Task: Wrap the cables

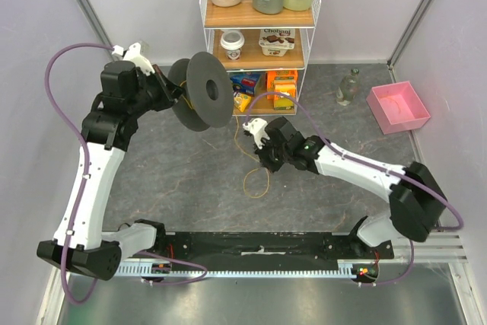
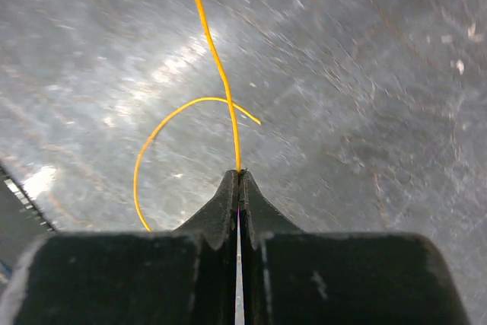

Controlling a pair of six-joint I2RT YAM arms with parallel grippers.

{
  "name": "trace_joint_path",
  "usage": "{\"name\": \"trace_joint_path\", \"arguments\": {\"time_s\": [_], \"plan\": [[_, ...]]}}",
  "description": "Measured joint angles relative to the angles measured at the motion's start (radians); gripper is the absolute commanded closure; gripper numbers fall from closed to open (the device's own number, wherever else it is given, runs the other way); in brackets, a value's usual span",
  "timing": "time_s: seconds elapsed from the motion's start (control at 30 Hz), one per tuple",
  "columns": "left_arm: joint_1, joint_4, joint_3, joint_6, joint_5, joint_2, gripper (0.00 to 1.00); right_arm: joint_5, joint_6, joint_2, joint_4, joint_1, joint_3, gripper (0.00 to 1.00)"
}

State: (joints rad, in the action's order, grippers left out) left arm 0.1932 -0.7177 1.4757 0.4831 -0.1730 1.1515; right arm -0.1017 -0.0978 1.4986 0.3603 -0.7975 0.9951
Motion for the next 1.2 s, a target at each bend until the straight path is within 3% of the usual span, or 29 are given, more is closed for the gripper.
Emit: {"name": "trace_joint_path", "arguments": {"time_s": [0.2, 0.7, 0.97, 1.2], "plan": [[0.001, 0.040, -0.074, -0.002, 0.018, -0.016, 0.98, -0.085, 0.082, -0.108, 0.003, -0.073, 0.037, 1.00], [0.001, 0.077, -0.188, -0.098, 0.093, -0.022, 0.98, -0.367, 0.188, -0.140, 0.083, -0.191, 0.227, 1.00], [0.010, 0.081, -0.331, -0.277, 0.082, -0.072, 0.98, -0.343, 0.258, -0.147, 0.118, -0.191, 0.400, 1.00], [0.042, 0.058, -0.385, -0.438, -0.060, -0.103, 0.98, -0.254, 0.342, -0.145, 0.179, -0.184, 0.466, 1.00]]}}
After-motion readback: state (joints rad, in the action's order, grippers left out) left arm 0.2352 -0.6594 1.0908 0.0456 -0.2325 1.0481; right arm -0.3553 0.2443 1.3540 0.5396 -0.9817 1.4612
